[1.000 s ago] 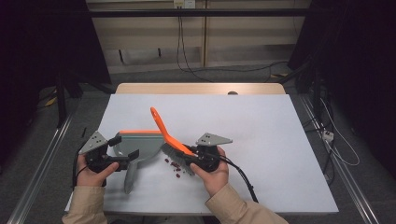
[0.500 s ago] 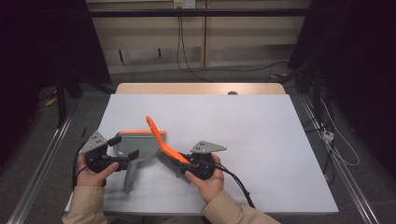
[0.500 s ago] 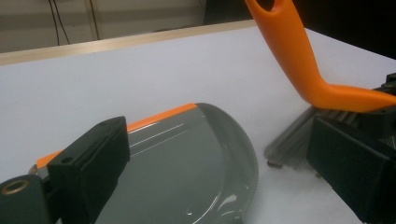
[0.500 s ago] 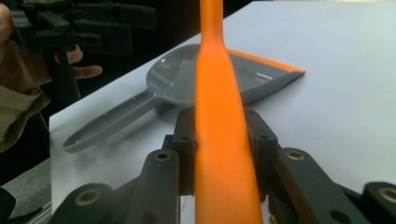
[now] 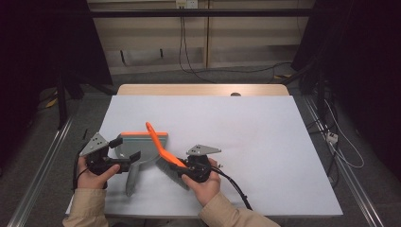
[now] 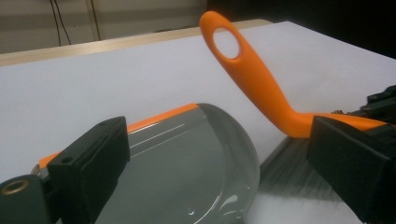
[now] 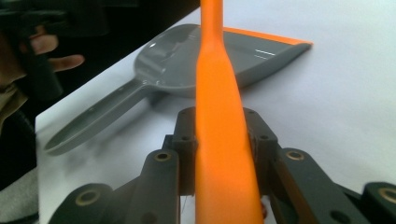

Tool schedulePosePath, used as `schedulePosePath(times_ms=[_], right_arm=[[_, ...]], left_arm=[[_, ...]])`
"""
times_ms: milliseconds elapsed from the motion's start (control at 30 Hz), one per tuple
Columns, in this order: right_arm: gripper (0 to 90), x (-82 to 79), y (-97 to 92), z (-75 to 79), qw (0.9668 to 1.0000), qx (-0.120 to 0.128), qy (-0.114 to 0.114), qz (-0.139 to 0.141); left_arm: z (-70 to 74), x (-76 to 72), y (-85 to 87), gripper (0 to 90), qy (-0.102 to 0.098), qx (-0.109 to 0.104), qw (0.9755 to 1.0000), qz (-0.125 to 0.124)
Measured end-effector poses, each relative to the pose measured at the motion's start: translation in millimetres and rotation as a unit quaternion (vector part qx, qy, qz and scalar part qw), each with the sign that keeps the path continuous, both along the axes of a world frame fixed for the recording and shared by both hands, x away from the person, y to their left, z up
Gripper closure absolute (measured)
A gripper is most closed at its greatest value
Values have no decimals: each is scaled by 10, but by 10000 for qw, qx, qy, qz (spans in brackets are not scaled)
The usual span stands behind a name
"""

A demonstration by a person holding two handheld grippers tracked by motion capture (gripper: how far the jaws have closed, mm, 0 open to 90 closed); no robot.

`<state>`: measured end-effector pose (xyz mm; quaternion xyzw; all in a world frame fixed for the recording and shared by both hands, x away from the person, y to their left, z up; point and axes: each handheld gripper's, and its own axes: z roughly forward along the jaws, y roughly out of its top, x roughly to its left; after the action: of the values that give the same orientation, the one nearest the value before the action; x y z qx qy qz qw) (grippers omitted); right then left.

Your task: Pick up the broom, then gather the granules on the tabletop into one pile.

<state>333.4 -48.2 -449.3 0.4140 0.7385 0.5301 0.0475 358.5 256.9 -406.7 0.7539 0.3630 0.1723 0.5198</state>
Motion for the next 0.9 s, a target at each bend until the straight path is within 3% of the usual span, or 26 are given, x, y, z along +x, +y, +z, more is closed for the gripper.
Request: schedulePosePath(times_ms=[233,900], right_arm=[[711,86,-110,-36,9993,20,320,-208],[703,44,-522,-53,9966,-140,368,-728]], left_arm=[[-3,0,-8,59,1,-9,10000,5],[2,-9,-71,59,-65,58,9998,-158]])
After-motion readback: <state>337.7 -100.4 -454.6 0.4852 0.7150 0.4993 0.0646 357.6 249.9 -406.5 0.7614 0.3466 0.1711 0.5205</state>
